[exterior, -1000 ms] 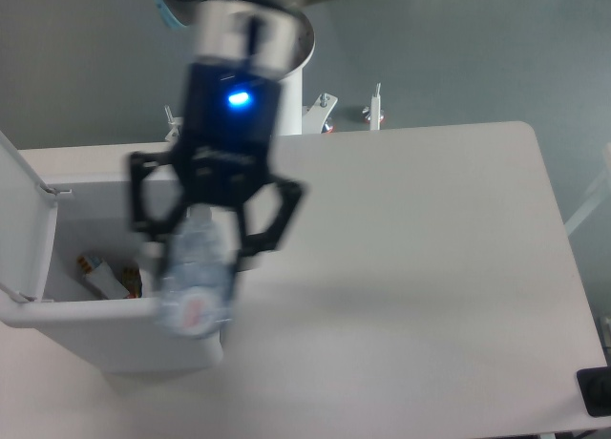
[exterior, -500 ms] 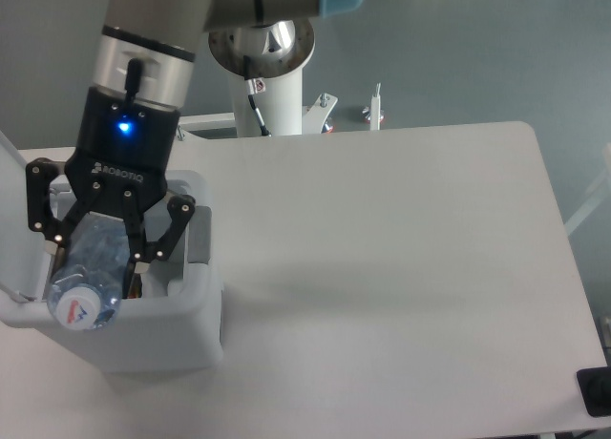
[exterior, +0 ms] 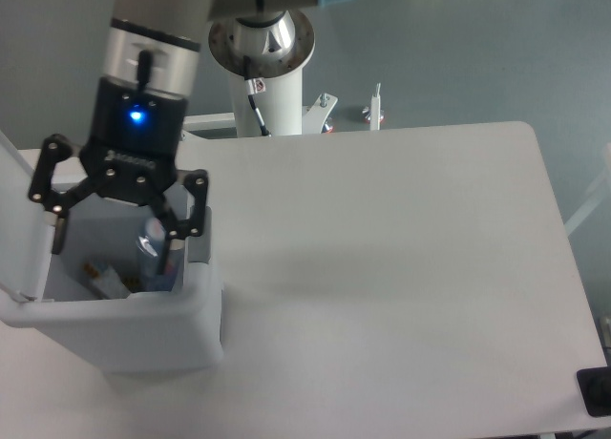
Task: Place the trash in the trash can
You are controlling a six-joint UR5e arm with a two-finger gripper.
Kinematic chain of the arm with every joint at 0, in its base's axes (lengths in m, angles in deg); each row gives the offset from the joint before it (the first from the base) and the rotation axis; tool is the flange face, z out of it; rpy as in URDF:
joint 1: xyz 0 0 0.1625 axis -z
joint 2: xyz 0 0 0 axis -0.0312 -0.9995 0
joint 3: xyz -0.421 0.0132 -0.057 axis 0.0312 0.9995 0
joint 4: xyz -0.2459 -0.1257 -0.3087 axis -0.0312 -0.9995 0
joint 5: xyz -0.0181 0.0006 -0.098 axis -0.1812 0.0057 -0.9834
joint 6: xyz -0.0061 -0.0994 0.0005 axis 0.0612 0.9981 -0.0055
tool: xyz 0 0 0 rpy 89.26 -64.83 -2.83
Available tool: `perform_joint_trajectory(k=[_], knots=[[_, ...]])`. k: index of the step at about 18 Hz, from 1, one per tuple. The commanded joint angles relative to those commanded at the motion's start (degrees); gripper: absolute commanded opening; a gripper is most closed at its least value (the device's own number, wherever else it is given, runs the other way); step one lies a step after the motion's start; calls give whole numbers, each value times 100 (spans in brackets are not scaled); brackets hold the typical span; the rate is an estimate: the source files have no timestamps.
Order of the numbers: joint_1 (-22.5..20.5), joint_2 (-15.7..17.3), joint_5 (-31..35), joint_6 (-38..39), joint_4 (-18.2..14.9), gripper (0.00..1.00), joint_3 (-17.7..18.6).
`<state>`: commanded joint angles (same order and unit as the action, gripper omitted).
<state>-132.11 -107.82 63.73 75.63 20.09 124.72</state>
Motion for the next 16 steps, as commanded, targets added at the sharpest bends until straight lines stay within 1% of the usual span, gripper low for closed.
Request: perform_joint_trajectory(k=[4,6,8,10,11,13,16], knots=[[-764,-9,9,-105,-35,100,53],[-1038,-35,52,-429,-87,100,35],[-1205,0,498,-746,-123,100,70],[-1311,9,1017,-983,-219,100,-166],[-1329,44,1228,-1132,-298,100,-141],[-1399,201,1641,-1877,-614,100,-115],[-1382,351,2344,-3055,-1359,100,-44]])
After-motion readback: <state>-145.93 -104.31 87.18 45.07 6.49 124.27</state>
